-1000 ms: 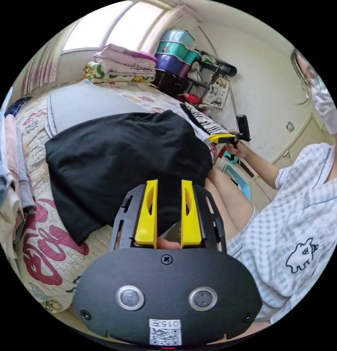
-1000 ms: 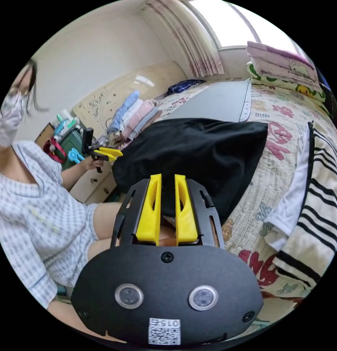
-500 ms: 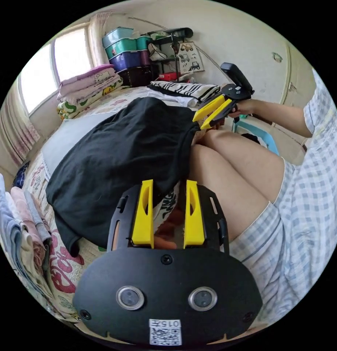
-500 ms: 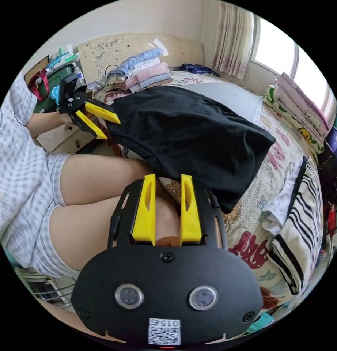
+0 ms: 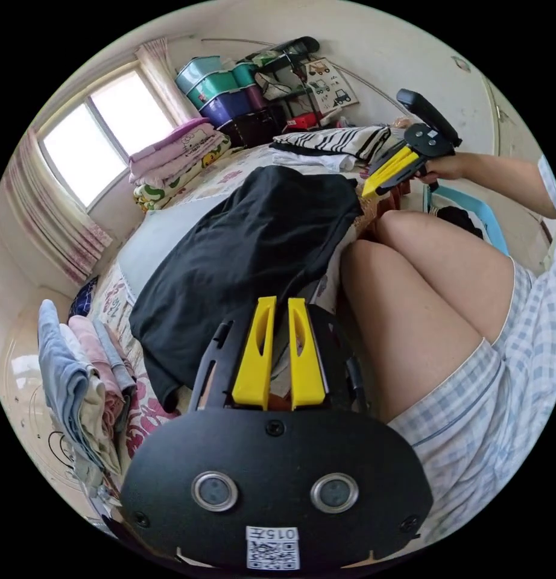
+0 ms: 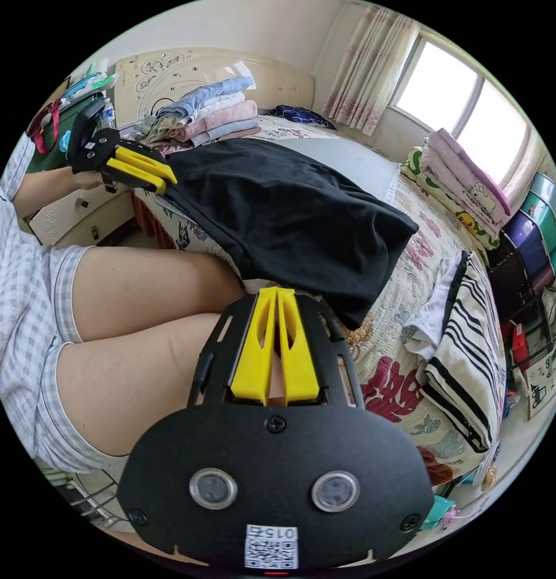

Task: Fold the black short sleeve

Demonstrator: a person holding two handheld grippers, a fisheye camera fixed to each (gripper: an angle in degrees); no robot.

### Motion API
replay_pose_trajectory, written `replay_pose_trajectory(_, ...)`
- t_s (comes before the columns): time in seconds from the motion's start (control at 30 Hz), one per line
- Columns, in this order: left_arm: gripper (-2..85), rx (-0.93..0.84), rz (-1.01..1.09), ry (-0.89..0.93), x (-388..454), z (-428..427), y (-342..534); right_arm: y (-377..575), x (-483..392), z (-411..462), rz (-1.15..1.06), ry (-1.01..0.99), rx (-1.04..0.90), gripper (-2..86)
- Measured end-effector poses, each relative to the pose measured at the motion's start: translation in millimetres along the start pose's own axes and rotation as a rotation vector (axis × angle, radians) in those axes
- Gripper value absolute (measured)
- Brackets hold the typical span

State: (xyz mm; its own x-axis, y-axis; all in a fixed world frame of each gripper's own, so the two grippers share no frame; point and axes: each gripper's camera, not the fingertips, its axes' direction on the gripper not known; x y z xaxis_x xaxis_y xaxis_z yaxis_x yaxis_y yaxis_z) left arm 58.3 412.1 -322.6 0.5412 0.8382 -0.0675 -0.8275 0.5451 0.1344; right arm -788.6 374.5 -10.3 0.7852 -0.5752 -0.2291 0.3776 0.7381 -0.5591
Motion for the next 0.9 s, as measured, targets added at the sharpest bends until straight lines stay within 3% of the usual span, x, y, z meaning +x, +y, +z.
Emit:
replay_pose_trajectory(0.13,1.2,0.046,-0.089,0.044,-19,-9,6,15,-7,-4,-0.028,0.025,0.067,6.2)
replay_pose_trajectory(0.3,0.5,0.082,-0.209,0.083,-48,-8,16,13,-28,25,-0.215,0.061,-0.028,9.5)
replay_pose_trajectory(0.57,0.4,0.110,-0.385,0.163,-95,6,36,3,-2,37,-0.219,0.067,0.010,9.4)
replay_pose_trajectory(0.9,0.7,-0.012,-0.380,0.272,-119,38,48,3,27,57,-0.255,0.017,-0.047,11.4)
